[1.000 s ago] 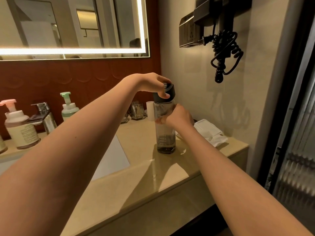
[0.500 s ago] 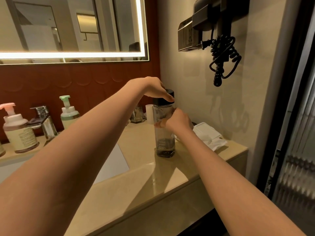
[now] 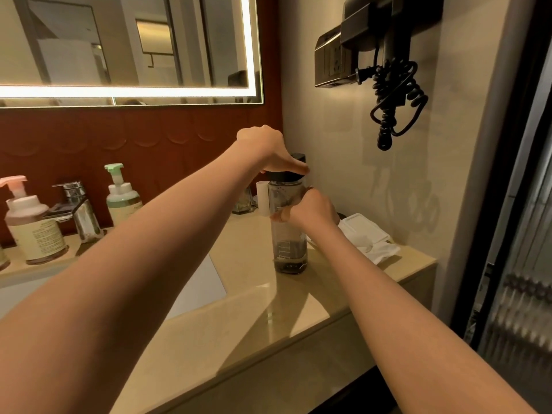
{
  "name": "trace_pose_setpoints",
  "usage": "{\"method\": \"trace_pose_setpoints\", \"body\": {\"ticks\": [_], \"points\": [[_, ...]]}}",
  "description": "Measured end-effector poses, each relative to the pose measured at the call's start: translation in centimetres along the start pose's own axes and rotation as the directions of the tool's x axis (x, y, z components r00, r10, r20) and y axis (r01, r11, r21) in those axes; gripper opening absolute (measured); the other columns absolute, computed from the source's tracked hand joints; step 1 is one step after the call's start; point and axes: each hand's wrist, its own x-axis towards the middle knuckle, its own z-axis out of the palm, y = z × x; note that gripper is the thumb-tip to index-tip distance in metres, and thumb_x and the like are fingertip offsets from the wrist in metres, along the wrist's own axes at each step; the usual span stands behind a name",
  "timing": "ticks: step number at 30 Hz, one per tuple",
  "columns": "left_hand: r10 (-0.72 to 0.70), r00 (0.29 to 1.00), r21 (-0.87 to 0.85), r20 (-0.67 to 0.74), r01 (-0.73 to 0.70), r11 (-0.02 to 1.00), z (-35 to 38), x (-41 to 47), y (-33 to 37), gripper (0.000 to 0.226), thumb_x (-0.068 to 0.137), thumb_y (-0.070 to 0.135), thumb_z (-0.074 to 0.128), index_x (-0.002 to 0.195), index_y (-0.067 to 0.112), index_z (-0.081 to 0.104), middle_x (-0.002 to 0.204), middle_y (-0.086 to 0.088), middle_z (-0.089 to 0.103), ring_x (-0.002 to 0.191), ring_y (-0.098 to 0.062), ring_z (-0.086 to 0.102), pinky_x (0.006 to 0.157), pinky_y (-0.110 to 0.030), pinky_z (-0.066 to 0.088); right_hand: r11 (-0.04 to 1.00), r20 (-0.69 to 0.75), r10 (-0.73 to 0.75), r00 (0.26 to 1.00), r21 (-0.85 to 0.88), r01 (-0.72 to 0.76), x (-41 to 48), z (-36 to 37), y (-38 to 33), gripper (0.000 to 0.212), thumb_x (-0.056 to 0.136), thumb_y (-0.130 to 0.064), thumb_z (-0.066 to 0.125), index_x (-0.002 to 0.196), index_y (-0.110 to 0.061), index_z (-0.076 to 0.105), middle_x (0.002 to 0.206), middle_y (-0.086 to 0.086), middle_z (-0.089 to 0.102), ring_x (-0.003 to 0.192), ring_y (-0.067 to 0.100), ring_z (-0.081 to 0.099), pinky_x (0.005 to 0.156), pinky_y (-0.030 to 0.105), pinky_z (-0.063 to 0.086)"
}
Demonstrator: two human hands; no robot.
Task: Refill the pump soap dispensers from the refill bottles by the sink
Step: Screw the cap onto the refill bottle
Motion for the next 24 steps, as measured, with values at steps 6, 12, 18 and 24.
{"method": "trace_pose_setpoints", "body": {"ticks": [6,12,18,24], "points": [[0.036,0.975,-0.027,0.221,-0.031,0.999,-1.1,0.2,-0.1,0.065,0.082,0.058,0.056,0.132,0.016,0.049,0.126,-0.004,0.052,0.12,-0.026,0.044,0.093,-0.036,0.038,1.0,-0.003,0.024,1.0,0.018,-0.024,-0.1,-0.1,-0.1,0.073,0.072,-0.046,0.077,0.128,-0.014,0.045,0.125,0.007,0.055,0.114,0.027,0.052,0.084,0.036,0.044],[0.141,0.884,-0.205,0.447,-0.052,0.977,-1.9,-0.5,-0.7,0.074,0.088,0.008,0.055,0.148,0.029,0.017,0.146,-0.008,0.033,0.126,-0.027,0.039,0.099,-0.041,0.034,1.0,-0.005,0.009,1.0,0.024,-0.009,0.1,0.1,-0.1,0.065,0.074,-0.042,0.077,0.126,-0.014,0.047,0.121,0.006,0.057,0.11,0.026,0.054,0.088,0.038,0.048],[0.083,0.98,-0.149,0.182,-0.056,0.987,-0.7,0.6,-1.1,0.057,0.074,0.066,0.06,0.087,0.011,0.06,0.076,-0.001,0.058,0.061,-0.011,0.05,0.051,-0.02,0.036,1.0,0.008,0.01,1.0,0.006,-0.01,0.1,0.2,-0.2,0.073,0.073,-0.044,0.077,0.131,-0.014,0.044,0.126,0.007,0.055,0.114,0.027,0.053,0.089,0.039,0.048],[0.013,0.993,0.253,-0.114,0.016,0.967,0.1,0.0,0.1,0.078,0.065,0.089,0.024,0.053,0.014,0.039,0.054,0.002,0.036,0.05,-0.012,0.033,0.048,-0.023,0.022,0.999,0.007,0.027,1.0,0.022,-0.027,0.0,-0.1,-0.3,0.068,0.072,-0.045,0.078,0.125,-0.012,0.048,0.123,0.007,0.057,0.114,0.029,0.053,0.088,0.037,0.044]]}}
